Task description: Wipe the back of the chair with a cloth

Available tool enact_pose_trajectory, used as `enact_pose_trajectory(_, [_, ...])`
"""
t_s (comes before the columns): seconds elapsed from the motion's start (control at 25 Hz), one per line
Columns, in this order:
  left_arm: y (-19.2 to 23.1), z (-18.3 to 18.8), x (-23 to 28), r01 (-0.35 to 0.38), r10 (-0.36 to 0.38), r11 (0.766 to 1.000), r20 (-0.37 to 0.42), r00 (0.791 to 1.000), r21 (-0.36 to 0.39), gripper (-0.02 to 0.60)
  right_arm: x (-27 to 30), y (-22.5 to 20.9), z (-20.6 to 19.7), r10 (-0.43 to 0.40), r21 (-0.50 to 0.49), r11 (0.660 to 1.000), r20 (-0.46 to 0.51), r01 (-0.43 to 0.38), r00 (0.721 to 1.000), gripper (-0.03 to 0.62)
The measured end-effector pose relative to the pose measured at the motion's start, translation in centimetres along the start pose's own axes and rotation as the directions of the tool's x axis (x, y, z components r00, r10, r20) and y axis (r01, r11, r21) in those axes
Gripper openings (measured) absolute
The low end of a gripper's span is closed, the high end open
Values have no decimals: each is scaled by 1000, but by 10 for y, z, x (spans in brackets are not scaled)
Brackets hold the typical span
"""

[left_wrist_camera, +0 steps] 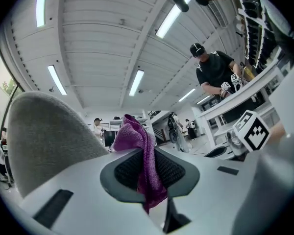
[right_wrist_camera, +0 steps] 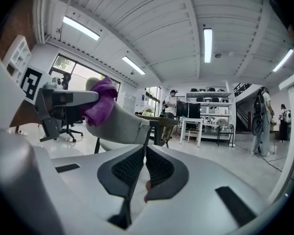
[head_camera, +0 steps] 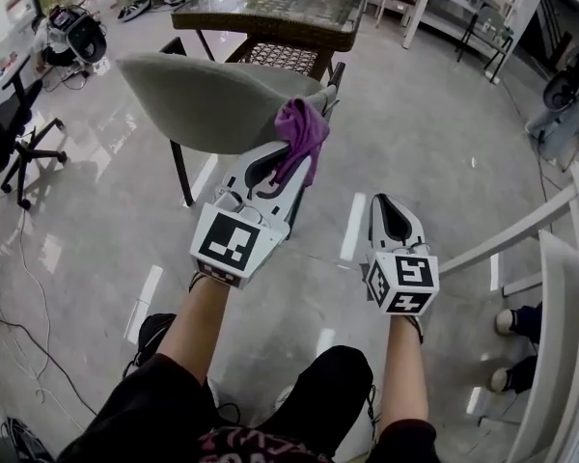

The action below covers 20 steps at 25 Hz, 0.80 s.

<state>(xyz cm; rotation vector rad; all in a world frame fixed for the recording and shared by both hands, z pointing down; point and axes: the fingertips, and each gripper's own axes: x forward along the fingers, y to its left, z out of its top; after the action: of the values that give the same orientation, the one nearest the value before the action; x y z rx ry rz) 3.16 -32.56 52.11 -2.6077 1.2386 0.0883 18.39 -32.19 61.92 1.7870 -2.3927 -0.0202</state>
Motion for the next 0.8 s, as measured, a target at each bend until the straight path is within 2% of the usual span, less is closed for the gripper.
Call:
enact_pose_trajectory(0.08, [17, 6, -28, -54, 54, 999, 35, 998, -2, 80, 10, 12, 3, 26, 2, 1000, 8, -26, 1000, 29])
enact_pose_trajectory(0.16, [47, 5, -59, -144, 143, 989, 39, 989, 22, 79, 22, 26, 7, 57, 2, 998, 19, -57, 998, 29])
enact_pose_trajectory(0.32, [111, -14, -109, -315, 317, 946, -7, 948, 80, 80, 46, 42, 2, 99, 1, 995, 19, -100, 995, 29])
enact_pose_trajectory(0.48, [150, -34, -130, -406, 412, 907, -32, 911, 113, 80, 57, 51, -11, 109, 12, 994, 15, -109, 994, 29])
enact_pose_trajectory(0.6, [155, -43, -120, -411, 417, 904, -36, 908, 120, 79, 60, 50, -17, 102, 12, 995, 11, -102, 995, 29])
enact_pose_trajectory(0.68, [144, -49, -103, -376, 382, 920, -37, 924, 109, 80, 57, 46, -20, 90, 4, 996, 6, -90, 996, 29])
enact_pose_trajectory(0.8, [112, -55, -70, -285, 293, 951, -47, 955, 122, 80, 46, 36, -26, 62, -9, 998, -5, -62, 998, 29])
